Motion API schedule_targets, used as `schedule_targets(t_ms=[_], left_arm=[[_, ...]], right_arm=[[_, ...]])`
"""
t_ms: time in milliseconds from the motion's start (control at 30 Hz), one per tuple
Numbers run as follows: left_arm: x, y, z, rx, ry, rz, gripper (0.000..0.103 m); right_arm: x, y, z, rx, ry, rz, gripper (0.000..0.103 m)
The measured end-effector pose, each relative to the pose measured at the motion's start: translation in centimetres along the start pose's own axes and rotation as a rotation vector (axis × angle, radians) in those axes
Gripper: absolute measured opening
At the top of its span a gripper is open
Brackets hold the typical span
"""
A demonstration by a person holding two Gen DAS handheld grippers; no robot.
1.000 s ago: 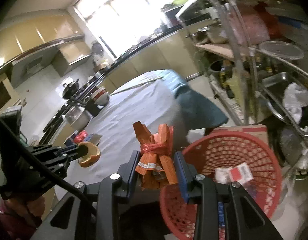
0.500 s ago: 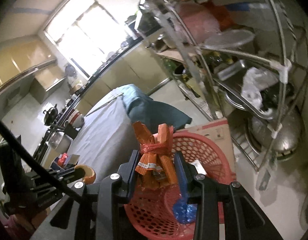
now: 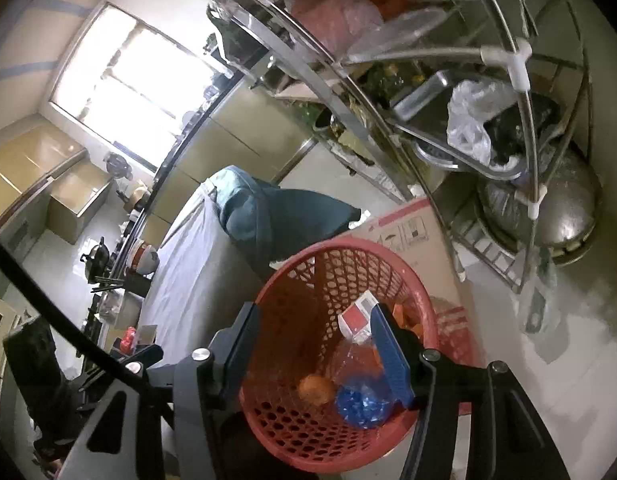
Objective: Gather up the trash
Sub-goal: 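Open the right tool over the red basket while the left tool drops the bread crust, then return both tools to the table and grasp the blue foil blister pack with the right tool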
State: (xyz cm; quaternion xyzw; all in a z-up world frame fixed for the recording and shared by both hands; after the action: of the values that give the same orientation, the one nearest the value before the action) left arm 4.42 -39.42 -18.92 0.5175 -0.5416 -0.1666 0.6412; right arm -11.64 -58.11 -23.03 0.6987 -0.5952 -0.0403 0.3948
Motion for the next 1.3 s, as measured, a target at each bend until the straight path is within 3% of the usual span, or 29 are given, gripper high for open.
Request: schedule_targets(t_ms=[167,400,633,800,1033,1300], left_arm=[[-1.6,0.7,-4.4,0.088,0.073,-0.010,0.059],[-5.6,2.5,-12.4,0.223,0.238,-0.018,0.061],[-11.7,5.0,-21.1,0.339,0.430,-0.023,0.061],[-16.2,6.8,-27.4,0.422,0.581,-0.022,0.062],[-21.0,8.2,-33.7,0.476,0.743,-0.029,0.063],[-21.2,8.9,-39.1,0.487,0.786,0.011,0.066]], right_arm=[[-0.1,-0.6,-2.0,0.012,0.040,-0.008,0.062],[-2.0,-3.7,-6.3,0.042,0.122,-0.086,0.062],[-4.3,-7.7,-12.9,0.105,0.234,-0.180,0.062],[-7.0,-11.8,-20.2,0.170,0.367,-0.266,0.062],[-11.7,-16.3,-28.6,0.249,0.535,-0.370,0.062],[-15.1,-20.8,-33.4,0.270,0.643,-0.458,0.062]])
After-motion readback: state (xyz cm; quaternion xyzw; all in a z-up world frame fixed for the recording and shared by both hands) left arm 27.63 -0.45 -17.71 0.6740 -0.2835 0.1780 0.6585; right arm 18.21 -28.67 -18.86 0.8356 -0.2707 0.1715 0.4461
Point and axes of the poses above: each gripper's, at about its wrist camera, not at the fingertips, and y roughly against the way its jaws point, z to its right, x to its top, the point moved 6 cm from there along -y, roughly the way its jaws point, and after that the axes turned 5 degrees about x, right-handed, at the moved point
